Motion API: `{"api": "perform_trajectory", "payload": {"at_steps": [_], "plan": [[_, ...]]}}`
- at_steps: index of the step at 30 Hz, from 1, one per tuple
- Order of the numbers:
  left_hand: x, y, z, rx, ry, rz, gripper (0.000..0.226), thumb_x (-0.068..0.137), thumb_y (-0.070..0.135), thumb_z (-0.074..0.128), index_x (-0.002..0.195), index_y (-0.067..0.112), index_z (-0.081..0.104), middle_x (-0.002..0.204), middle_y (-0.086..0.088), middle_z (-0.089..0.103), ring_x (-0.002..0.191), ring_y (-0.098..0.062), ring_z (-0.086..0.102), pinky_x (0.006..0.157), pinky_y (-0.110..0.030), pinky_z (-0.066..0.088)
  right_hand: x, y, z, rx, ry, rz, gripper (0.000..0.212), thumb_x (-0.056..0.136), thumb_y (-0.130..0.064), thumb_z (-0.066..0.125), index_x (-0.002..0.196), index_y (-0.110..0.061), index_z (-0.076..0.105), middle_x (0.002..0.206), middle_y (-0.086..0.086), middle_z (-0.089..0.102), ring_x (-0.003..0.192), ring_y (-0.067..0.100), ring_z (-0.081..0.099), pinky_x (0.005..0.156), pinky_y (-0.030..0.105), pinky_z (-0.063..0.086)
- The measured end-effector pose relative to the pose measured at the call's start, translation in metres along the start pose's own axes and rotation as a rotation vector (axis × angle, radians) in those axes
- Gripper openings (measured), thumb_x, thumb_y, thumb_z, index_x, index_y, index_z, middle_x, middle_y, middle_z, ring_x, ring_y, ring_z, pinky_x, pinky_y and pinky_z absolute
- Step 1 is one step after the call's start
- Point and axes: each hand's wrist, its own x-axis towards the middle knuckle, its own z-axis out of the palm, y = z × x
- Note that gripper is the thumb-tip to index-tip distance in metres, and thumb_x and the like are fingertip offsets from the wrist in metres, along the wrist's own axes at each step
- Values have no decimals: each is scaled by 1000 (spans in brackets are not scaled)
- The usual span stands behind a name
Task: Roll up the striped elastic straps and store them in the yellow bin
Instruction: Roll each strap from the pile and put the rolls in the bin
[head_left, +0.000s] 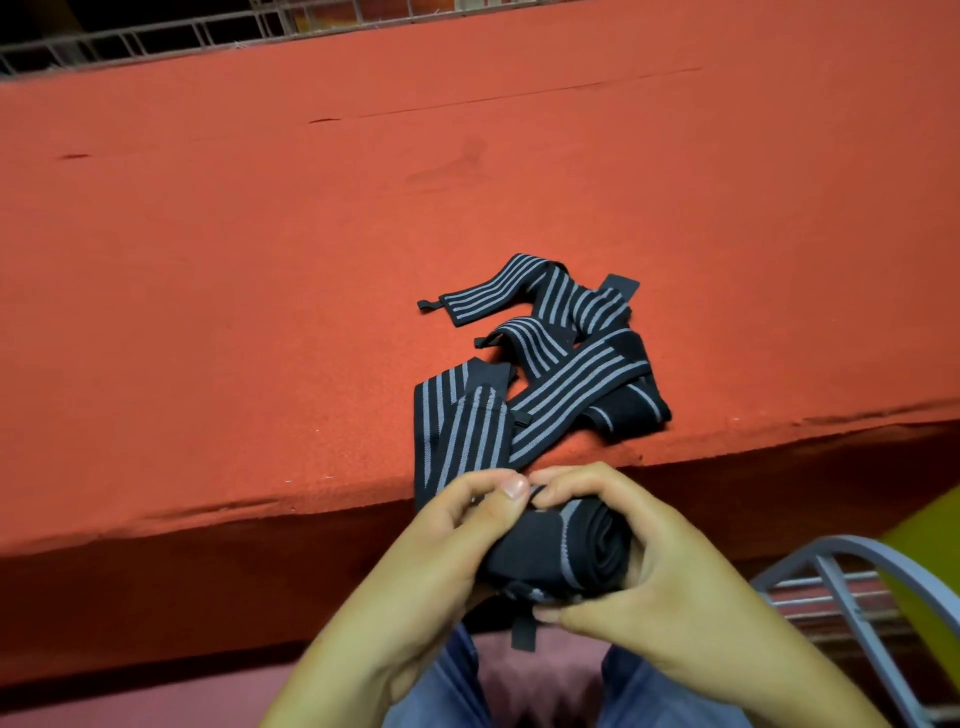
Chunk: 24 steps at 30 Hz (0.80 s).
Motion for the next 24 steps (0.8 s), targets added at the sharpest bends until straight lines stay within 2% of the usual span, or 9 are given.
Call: {"api": "perform_trajectory", "payload": {"at_steps": [2, 4, 6, 10, 12, 15, 19, 22, 24], "plan": [[-2, 0, 4, 2, -90, -40, 50, 87, 56, 70, 122, 20, 72, 120, -11, 75, 105, -24, 73, 78, -35, 59, -2, -1, -5, -49, 15, -31, 63, 69, -8, 98, 118, -34, 69, 139, -10, 62, 135, 16, 60, 115, 50, 47], [-4, 0, 8, -8, -151, -45, 49, 89, 53, 63, 124, 21, 72, 120, -10, 76, 101, -20, 73, 72, -30, 58, -5, -2, -8, -78, 35, -58, 62, 70, -7, 97, 118, -36, 69, 139, -11, 60, 137, 16, 58, 117, 48, 45], [-2, 0, 12, -32, -182, -19, 46, 90, 46, 60, 126, 19, 71, 122, -8, 75, 107, -18, 73, 76, -27, 58, -10, -3, -12, -98, 54, -75, 64, 72, -6, 95, 120, -37, 67, 139, -12, 59, 138, 17, 56, 117, 48, 44], [3, -4, 27, -10, -185, 51, 43, 91, 33, 65, 130, 15, 66, 122, -9, 75, 118, -24, 71, 96, -36, 59, -26, -9, -32, -5, -30, 44, 78, 78, -6, 92, 136, -46, 58, 143, -14, 57, 137, 16, 58, 112, 44, 51], [4, -4, 37, 27, -179, 90, 35, 87, 32, 72, 121, 24, 70, 115, -4, 78, 110, -20, 74, 92, -32, 60, -36, -12, -44, 56, -28, 89, 84, 77, -7, 94, 139, -50, 56, 141, -17, 60, 134, 15, 62, 108, 40, 55], [3, -4, 55, 173, -187, 176, 40, 87, 32, 77, 125, 27, 66, 113, 0, 79, 107, -17, 75, 90, -28, 59, -51, -12, -55, 96, 54, 119, 86, 75, -8, 95, 138, -52, 56, 136, -14, 67, 128, 17, 68, 105, 41, 58], [2, -4, 79, 311, -197, 293, 42, 91, 20, 76, 127, 34, 62, 110, 13, 78, 102, -6, 75, 81, -15, 56, -72, -10, -64, 56, 201, 115, 76, 79, 0, 91, 127, -52, 62, 128, -10, 71, 119, 16, 72, 100, 37, 61], [4, -7, 90, 400, -306, 287, 55, 86, 30, 82, 133, 44, 58, 117, 12, 76, 108, -7, 73, 87, -18, 56, -89, -13, -74, 7, 290, 113, 75, 77, 4, 89, 121, -50, 62, 120, -10, 74, 111, 14, 75, 94, 34, 62], [6, -7, 101, 488, -343, 310, 64, 85, 29, 86, 137, 49, 54, 121, 10, 75, 111, -7, 72, 92, -21, 56, -100, -13, -83, -58, 348, 117, 75, 75, 1, 90, 119, -51, 60, 114, -14, 73, 106, 12, 75, 89, 36, 63]]}}
